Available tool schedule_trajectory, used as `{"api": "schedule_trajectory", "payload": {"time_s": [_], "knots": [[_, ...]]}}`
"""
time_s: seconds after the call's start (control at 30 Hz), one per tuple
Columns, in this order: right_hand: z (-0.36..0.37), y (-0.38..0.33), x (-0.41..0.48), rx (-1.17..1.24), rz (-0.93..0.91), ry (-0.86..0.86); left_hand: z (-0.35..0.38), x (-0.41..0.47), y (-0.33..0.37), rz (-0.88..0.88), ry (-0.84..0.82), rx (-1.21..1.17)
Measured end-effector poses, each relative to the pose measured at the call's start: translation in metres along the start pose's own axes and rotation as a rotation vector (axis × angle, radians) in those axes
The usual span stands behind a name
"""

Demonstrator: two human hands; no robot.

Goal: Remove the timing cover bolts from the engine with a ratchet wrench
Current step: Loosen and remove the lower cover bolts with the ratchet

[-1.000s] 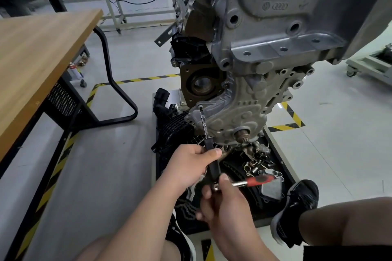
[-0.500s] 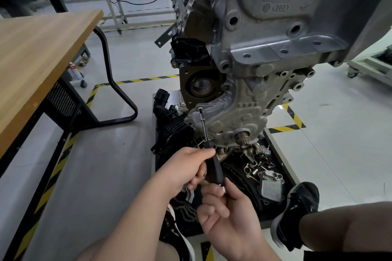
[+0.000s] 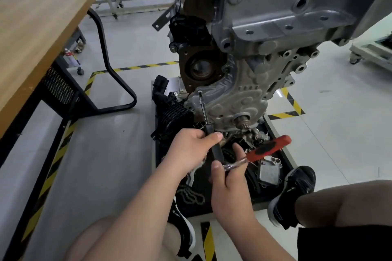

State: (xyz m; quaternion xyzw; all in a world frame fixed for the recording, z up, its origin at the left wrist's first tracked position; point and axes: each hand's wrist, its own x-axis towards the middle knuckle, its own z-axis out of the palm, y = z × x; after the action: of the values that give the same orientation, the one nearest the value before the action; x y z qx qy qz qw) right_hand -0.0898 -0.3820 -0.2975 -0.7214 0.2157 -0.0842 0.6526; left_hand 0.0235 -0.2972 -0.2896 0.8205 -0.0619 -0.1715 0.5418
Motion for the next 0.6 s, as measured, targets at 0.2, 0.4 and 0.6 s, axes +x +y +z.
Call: {"api": "schedule_trajectory", "payload": {"time_s": [0.2,0.4,0.6], "knots": [[0.003,-0.005,0.001,0.195,0.063,0.023,0.000,-0.001,0.002,-0.051,-0.058,-0.071],[-0.001,-0.016,0.010,1.298,0.866,-0.415,-0.010,-0.003,0.006,-0.176,-0.254,-0.179],[0.002,-0.011,0.006,1.157,0.803,-0.434,-0.009,-0.003,0.000,-0.087,-0.137,-0.146]]}}
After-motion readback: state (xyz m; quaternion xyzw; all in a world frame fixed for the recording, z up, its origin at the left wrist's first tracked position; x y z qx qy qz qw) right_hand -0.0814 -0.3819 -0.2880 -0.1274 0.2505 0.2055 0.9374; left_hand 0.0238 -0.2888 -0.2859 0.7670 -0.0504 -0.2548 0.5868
